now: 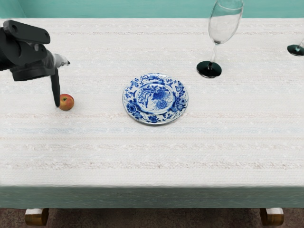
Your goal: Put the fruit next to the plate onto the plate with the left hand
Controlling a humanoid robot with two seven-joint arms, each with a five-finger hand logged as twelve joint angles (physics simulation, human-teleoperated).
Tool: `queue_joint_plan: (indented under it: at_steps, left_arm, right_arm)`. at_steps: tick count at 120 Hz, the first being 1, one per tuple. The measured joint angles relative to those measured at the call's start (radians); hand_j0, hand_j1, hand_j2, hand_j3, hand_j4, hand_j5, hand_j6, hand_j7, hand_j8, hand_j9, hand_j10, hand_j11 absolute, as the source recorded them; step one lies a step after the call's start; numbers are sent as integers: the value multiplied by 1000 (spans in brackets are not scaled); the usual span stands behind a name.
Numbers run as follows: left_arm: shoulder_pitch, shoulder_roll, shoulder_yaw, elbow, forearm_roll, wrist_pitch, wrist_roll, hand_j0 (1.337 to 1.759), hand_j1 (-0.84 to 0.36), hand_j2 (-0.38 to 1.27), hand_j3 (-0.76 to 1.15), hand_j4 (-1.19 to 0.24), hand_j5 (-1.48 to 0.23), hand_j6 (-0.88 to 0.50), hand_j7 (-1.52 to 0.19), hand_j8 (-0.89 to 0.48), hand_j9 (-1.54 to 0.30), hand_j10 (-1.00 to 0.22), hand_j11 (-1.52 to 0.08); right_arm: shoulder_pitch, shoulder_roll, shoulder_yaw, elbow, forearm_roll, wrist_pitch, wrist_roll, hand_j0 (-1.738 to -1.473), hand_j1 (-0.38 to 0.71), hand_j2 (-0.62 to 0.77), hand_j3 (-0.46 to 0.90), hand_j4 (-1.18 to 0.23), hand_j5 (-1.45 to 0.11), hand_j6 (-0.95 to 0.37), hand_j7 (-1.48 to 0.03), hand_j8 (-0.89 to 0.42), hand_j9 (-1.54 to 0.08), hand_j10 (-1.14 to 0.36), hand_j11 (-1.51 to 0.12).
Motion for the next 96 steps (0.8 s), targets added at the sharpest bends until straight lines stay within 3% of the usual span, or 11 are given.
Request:
queue_joint_plan:
  at_steps: [36, 48, 96]
  left_arm:
    - [111, -79, -10, 4, 1, 125, -8, 1658, 304, 8, 0, -38, -49, -39, -49, -38, -49, -38, -49]
    - [162, -78, 2, 38, -4, 152, -9, 1658, 274, 13, 0, -64, -82, -64, -82, -64, -82, -63, -82]
    - [211, -107, 18, 88, -8, 185, -9, 1658, 81, 45, 0, -224, -290, -225, -290, -224, -290, -224, -290]
  right_arm:
    - [0, 0, 0, 0, 0, 0, 0, -1658, -322, -5, 0, -22, -29, -22, -29, -22, -29, -22, -29]
    - [0, 0, 0, 0, 0, 0, 0, -1658, -322, -5, 0, -22, -29, -22, -29, -22, -29, -22, -29]
    - [0, 0, 0, 0, 0, 0, 0, -1658, -322, -5, 0, -22, -29, -22, -29, -22, -29, -22, -29]
